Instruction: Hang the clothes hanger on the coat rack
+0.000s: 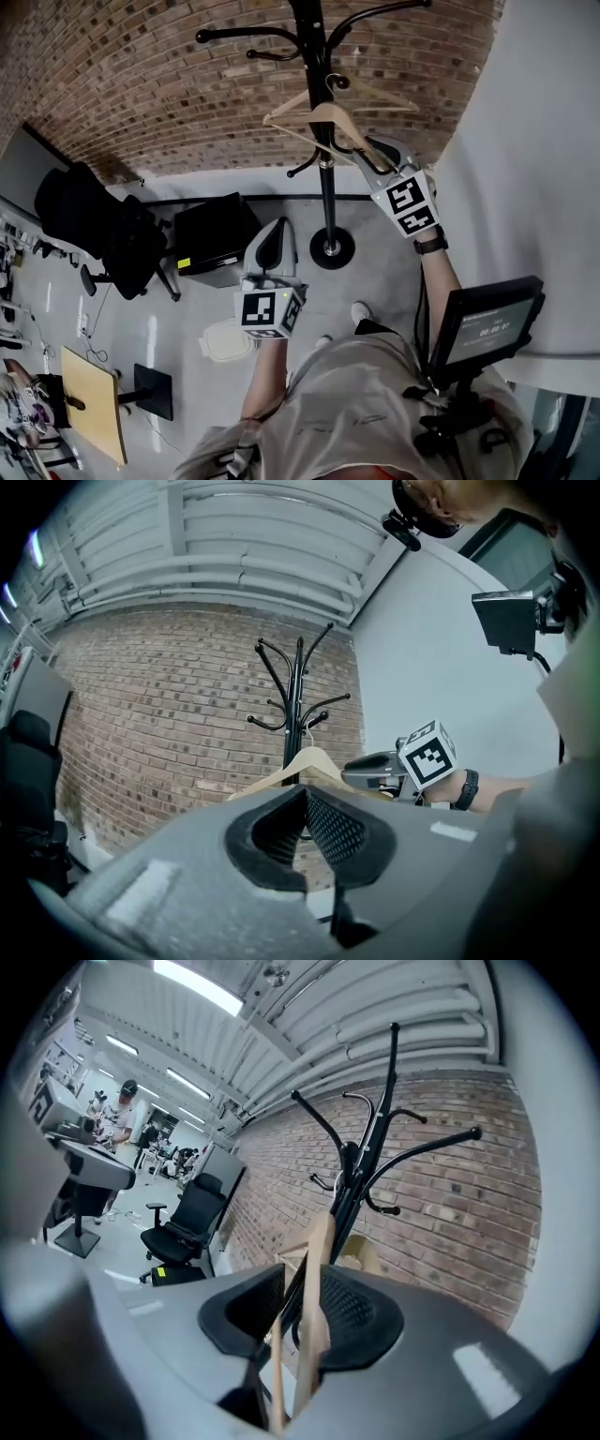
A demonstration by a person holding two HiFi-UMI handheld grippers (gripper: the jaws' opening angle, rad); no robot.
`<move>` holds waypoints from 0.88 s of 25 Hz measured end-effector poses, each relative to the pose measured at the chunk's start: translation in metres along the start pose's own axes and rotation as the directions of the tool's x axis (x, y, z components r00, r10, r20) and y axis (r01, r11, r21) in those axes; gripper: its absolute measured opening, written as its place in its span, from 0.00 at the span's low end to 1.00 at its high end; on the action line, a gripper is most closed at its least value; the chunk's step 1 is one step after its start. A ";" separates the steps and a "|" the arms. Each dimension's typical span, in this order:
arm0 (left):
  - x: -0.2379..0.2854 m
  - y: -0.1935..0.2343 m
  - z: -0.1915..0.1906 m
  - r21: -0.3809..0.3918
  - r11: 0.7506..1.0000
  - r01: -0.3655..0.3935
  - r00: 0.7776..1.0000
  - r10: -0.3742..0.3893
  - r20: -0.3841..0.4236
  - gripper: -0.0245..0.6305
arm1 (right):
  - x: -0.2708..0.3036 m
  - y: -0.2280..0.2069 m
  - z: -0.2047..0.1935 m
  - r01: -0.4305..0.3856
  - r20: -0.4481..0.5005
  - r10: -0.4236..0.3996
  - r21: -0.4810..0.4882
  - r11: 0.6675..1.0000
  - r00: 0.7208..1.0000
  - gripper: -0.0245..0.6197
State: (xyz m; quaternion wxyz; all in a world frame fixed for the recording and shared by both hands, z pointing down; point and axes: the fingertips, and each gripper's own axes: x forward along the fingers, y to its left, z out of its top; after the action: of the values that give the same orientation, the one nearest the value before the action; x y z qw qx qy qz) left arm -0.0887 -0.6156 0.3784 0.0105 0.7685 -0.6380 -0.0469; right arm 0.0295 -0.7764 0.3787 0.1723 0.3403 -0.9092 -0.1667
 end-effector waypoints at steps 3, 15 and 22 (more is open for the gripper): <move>-0.009 -0.011 -0.004 -0.009 0.999 0.044 0.999 -0.044 -0.003 0.04 | -0.025 0.009 -0.003 0.030 -0.002 -0.030 0.005 1.000 1.000 0.21; -0.064 -0.031 -0.038 -0.100 0.983 0.152 0.987 -0.156 -0.040 0.04 | -0.146 0.093 -0.034 0.215 -0.027 -0.217 0.294 0.931 0.976 0.05; -0.102 -0.074 -0.043 -0.074 0.982 0.172 0.983 -0.176 -0.054 0.04 | -0.224 0.151 -0.046 0.249 -0.017 -0.269 0.435 0.865 0.963 0.04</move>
State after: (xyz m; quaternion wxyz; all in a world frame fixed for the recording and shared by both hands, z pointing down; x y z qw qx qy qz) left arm -0.0314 -0.5042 0.4216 0.0520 0.8217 -0.5656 -0.0464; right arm 0.1231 -0.5256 0.4380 0.0483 0.4852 -0.8730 0.0104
